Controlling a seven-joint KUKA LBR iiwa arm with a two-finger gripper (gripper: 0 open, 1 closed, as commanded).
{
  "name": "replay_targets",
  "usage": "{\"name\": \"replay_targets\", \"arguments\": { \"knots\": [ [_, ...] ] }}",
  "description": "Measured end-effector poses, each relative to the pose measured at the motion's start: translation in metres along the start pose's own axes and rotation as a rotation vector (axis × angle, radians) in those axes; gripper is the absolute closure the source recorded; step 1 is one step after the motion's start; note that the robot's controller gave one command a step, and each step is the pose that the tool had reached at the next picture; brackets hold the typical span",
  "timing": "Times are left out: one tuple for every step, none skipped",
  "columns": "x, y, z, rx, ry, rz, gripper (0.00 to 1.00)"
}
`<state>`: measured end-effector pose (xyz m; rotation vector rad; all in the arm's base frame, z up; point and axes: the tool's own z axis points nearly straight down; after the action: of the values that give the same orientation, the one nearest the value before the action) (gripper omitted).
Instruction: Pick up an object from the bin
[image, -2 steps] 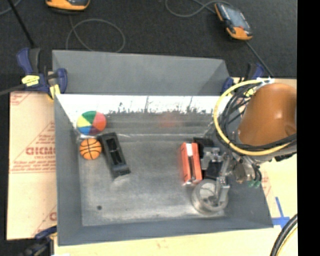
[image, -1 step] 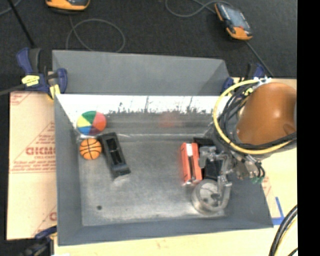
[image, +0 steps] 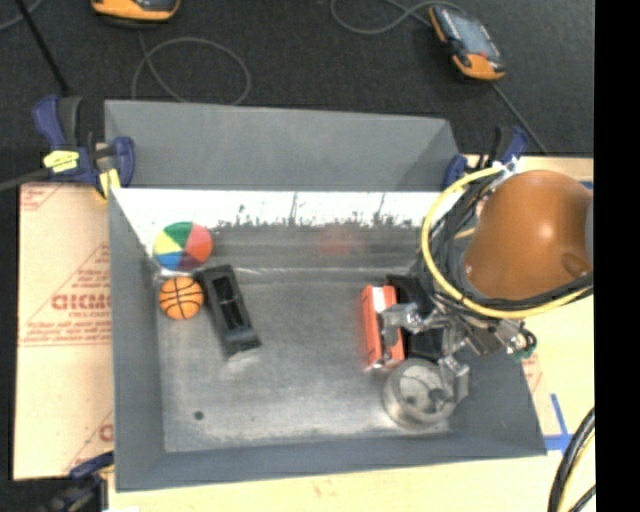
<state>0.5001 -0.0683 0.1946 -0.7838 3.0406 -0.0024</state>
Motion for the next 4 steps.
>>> {"name": "replay_targets", "arguments": {
  "knots": [
    [0.0,0.01,0.029,0.001,-0.002,-0.233,0.0],
    [0.006,0.006,0.045,-0.001,0.0,-0.295,0.0],
    [0.016,0.001,0.06,-0.001,0.0,-0.457,0.0],
    [0.005,-0.002,0.088,-0.005,-0.011,-0.611,1.0]
  ]
}}
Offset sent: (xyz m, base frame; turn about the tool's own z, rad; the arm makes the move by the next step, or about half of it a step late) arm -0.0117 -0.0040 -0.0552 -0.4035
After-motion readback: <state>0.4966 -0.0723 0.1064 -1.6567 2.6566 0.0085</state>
